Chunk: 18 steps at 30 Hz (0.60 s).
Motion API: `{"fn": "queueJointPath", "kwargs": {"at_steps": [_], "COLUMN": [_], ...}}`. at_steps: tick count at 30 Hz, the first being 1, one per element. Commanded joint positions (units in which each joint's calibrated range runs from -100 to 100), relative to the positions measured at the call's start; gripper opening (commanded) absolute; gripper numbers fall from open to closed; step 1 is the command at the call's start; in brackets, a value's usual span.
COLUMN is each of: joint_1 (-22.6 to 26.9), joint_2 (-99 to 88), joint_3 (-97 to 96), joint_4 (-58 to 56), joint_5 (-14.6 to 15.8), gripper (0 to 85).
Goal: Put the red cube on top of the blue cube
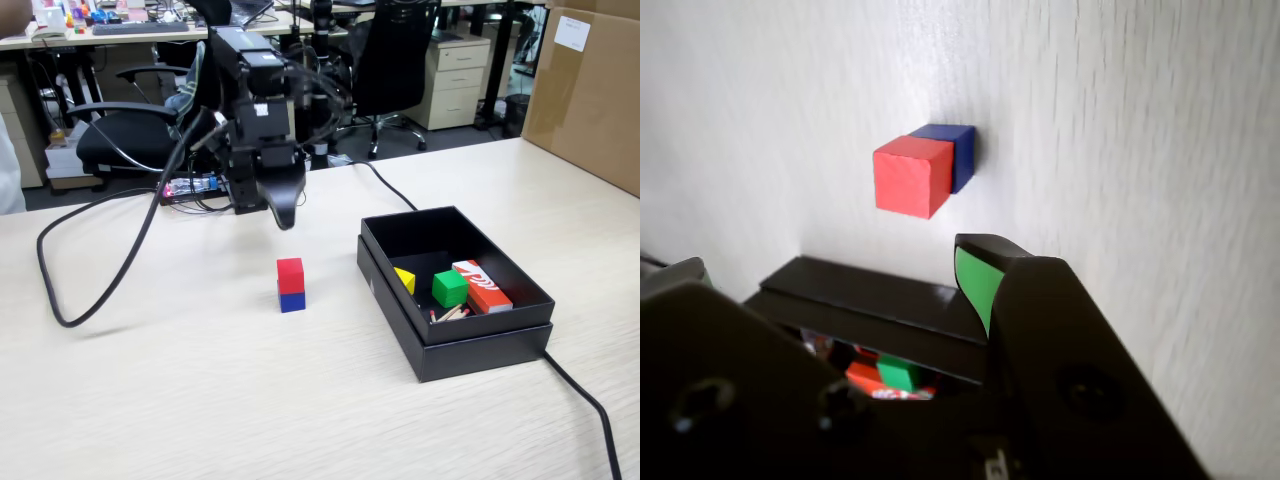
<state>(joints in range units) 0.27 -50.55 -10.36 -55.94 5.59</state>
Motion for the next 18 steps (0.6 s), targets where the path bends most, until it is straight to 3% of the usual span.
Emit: {"fn": "queueJointPath", "kwargs": {"at_steps": [1, 10, 18], "joint_1": [0.29, 1.17, 0.98], "joint_2": [-11.47, -34.65, -46.58], "joint_3": [-1.7, -19.56, -36.06], "joint_4": [0.69, 1.04, 8.04], "joint_5": [-0.15, -2.44, -4.49], "gripper": [48.8, 49.6, 50.0]}}
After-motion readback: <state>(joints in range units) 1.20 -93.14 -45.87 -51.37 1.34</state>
